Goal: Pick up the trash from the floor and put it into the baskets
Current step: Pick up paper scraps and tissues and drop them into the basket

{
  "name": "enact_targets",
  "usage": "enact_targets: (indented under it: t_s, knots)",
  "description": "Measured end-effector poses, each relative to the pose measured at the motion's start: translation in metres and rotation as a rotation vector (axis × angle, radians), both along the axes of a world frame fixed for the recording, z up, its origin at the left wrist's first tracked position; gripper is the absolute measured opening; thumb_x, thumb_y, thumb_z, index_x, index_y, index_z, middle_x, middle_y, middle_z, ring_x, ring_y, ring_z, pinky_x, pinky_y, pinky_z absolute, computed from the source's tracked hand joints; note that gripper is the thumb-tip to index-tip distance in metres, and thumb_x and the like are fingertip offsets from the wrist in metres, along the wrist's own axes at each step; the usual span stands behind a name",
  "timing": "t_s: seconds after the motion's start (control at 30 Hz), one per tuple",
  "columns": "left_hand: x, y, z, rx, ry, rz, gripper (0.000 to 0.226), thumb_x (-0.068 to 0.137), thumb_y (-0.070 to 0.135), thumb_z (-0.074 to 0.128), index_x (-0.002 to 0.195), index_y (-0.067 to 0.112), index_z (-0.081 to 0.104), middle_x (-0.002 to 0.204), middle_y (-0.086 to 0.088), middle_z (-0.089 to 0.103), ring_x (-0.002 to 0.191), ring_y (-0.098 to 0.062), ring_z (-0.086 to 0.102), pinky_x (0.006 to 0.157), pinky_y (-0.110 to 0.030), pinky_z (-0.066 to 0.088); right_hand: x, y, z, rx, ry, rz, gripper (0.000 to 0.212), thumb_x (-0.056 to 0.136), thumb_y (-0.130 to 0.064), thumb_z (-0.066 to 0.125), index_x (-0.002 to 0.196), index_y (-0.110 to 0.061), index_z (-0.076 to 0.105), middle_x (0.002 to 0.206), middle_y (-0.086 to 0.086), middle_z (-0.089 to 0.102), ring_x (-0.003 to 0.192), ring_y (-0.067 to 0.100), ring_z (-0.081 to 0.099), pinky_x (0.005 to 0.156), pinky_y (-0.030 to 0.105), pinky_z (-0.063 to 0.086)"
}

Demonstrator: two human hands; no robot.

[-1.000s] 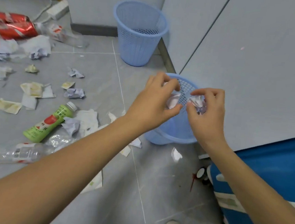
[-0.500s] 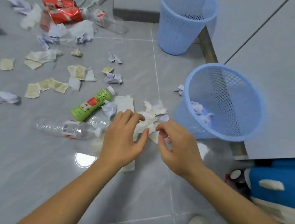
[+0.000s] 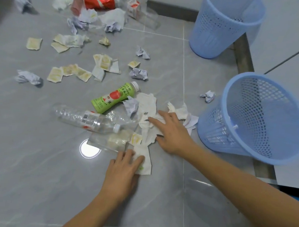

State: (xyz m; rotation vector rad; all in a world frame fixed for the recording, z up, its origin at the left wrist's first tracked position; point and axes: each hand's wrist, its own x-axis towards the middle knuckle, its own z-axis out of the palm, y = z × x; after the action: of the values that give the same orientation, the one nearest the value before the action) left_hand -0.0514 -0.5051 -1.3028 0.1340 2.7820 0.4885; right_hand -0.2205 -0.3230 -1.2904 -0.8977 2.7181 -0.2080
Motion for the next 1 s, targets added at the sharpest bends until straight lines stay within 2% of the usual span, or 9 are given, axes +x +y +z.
enact_targets:
  t_s: [0.13,0.3,0.5,0.63,0.7,0.77,0.87,0.93,1.0]
  knots:
    - [-0.002,-0.008,-0.004,0.027,0.002,-0.005,0.049,0.065,0.011,0.077,0.101,0.030,0.050,0.108,0.002,0.047,0.095,-0.026,0.056,0.049,-0.032,0.033,0.004,0.003,-0.013,-0.014,0.063,0.033,0.029,0.088,-0.024,0.067,0.115,-0.018,0.063,0.115,0.011,0.055,0.104,0.036,0.054,0.063,0.037,0.047]
    - [0.000,-0.013,0.011,0.207,0.097,0.032,0.017,0.089,0.039,0.055,0.099,0.027,0.053,0.105,0.007,0.043,0.095,-0.019,0.053,0.050,-0.036,0.047,0.019,0.011,0.005,-0.182,0.029,-0.060,0.023,0.082,-0.006,0.063,0.104,-0.013,0.060,0.099,0.007,0.053,0.092,0.032,0.055,0.058,0.044,0.050]
    - [-0.044,-0.006,0.088,0.502,0.383,0.138,0.009,0.085,0.019,0.060,0.093,0.016,0.062,0.097,0.008,0.046,0.081,-0.010,0.051,0.064,-0.023,0.042,0.037,0.007,0.115,-0.611,0.058,-0.282,0.023,0.075,0.003,0.059,0.092,-0.014,0.058,0.091,-0.001,0.053,0.076,0.019,0.051,0.064,0.040,0.046]
    - [-0.103,0.030,0.170,0.565,0.647,0.126,0.013,0.076,-0.002,0.067,0.088,0.002,0.065,0.092,-0.002,0.051,0.081,-0.011,0.048,0.074,-0.012,0.036,0.026,0.049,0.204,-0.785,0.364,-0.450,0.019,0.076,0.009,0.062,0.086,-0.006,0.062,0.082,0.001,0.058,0.070,0.015,0.049,0.062,0.023,0.036]
    - [-0.132,0.060,0.200,0.585,0.677,-0.006,0.013,0.077,-0.005,0.066,0.088,0.001,0.064,0.091,-0.005,0.051,0.078,-0.017,0.047,0.069,-0.019,0.038,0.011,0.093,0.221,-0.746,0.483,-0.586,0.014,0.080,0.007,0.061,0.085,-0.006,0.062,0.080,0.002,0.059,0.069,0.016,0.050,0.062,0.024,0.036]
    - [-0.161,0.094,0.212,0.557,0.628,-0.132,0.015,0.079,-0.001,0.067,0.091,0.005,0.061,0.093,-0.005,0.050,0.077,-0.021,0.048,0.064,-0.030,0.041,-0.004,0.141,0.219,-0.644,0.461,-0.751,0.015,0.079,0.003,0.058,0.084,-0.011,0.061,0.078,0.001,0.058,0.069,0.015,0.051,0.062,0.027,0.035]
    - [-0.200,0.142,0.202,0.434,0.513,-0.262,0.016,0.082,0.008,0.063,0.097,0.012,0.058,0.099,-0.005,0.050,0.083,-0.026,0.051,0.063,-0.045,0.047,-0.021,0.189,0.199,-0.413,0.350,-0.899,0.014,0.080,-0.004,0.059,0.086,-0.015,0.065,0.084,0.004,0.065,0.079,0.026,0.062,0.064,0.030,0.033]
    - [-0.216,0.167,0.194,0.337,0.409,-0.346,0.022,0.084,0.014,0.061,0.106,0.016,0.060,0.106,-0.005,0.052,0.097,-0.029,0.054,0.066,-0.044,0.049,-0.026,0.202,0.193,-0.267,0.202,-0.907,0.022,0.080,-0.013,0.067,0.100,-0.020,0.068,0.101,0.007,0.068,0.094,0.031,0.065,0.071,0.030,0.039]
    - [-0.222,0.180,0.196,0.197,0.284,-0.417,0.045,0.086,0.030,0.063,0.130,0.030,0.056,0.120,0.000,0.056,0.116,-0.027,0.051,0.076,-0.040,0.050,-0.024,0.205,0.197,-0.167,0.026,-0.881,0.045,0.076,-0.026,0.077,0.119,-0.029,0.065,0.116,0.006,0.064,0.105,0.029,0.065,0.084,0.035,0.049]
